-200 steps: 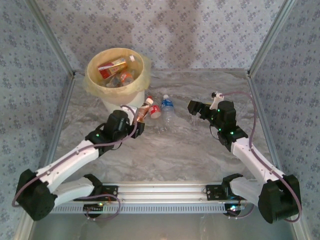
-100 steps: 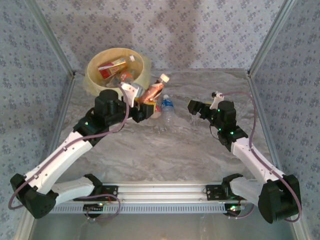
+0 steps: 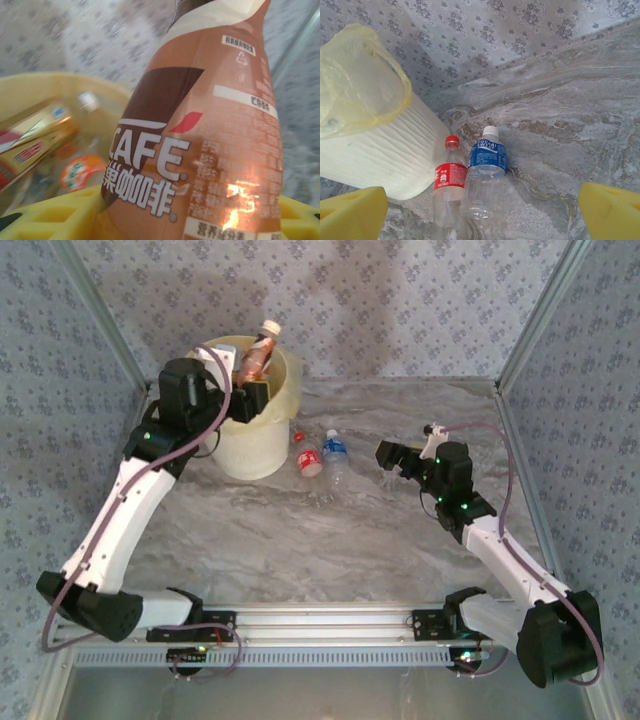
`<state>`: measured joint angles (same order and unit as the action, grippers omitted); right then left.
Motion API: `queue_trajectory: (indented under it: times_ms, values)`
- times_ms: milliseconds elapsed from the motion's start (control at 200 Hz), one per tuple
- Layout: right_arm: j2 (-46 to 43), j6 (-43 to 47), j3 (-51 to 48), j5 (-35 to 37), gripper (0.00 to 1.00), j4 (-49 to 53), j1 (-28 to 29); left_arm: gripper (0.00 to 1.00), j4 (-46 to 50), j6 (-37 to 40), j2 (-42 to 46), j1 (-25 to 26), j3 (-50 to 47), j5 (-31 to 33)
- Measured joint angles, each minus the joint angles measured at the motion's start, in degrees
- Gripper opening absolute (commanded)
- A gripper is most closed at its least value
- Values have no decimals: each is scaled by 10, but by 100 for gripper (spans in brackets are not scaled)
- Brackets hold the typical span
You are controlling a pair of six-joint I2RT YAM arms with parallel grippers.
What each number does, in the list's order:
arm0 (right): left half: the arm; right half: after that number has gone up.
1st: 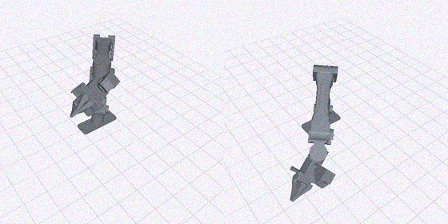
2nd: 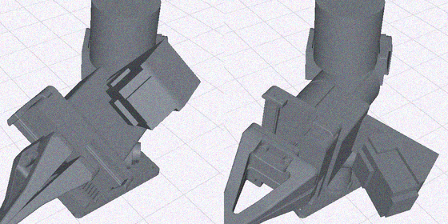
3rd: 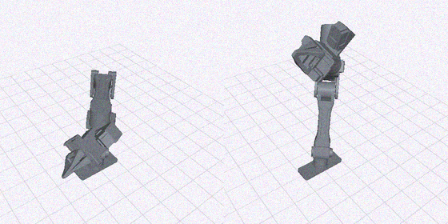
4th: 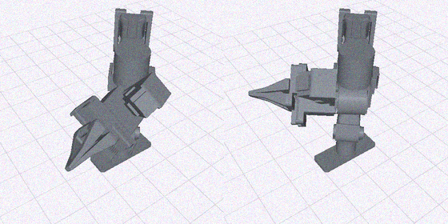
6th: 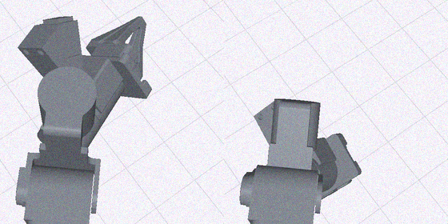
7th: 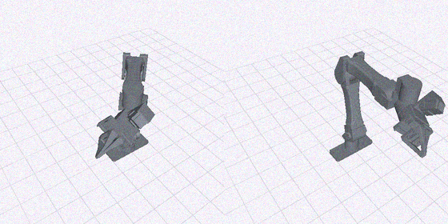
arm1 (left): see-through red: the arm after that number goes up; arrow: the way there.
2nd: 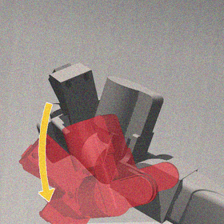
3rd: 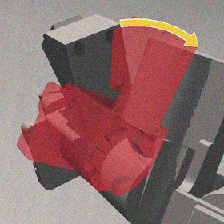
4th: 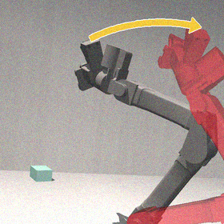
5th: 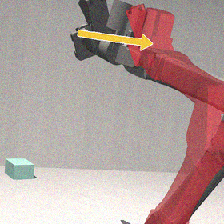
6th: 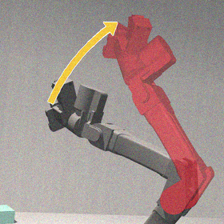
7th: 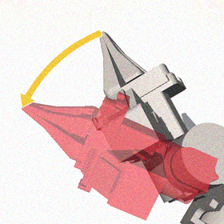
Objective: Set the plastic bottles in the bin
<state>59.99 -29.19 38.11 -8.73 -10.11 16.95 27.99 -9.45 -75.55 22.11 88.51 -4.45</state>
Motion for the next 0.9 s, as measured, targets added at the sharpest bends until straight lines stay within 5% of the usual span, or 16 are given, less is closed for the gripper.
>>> queue_trajectory:
  times_ms: [155, 510, 600, 799, 899]
  values:
    - [-12, 0, 0, 4, 100, 11, 0, 46, 62, -2, -59, -40, 44, 11]
    - [-14, 0, 0, 6, 100, 18, 0, 48, 104, 0, -97, -40, 78, 31]
    - [-14, 0, 0, 6, 100, 18, 0, 56, 118, 3, -108, -40, 98, 35]
    - [-14, 0, 0, 9, 100, 22, 0, 91, 148, 14, -118, -40, 119, 34]
    - [-14, 0, 0, 10, 100, 22, -1, 98, 149, 14, -118, -40, 123, 28]
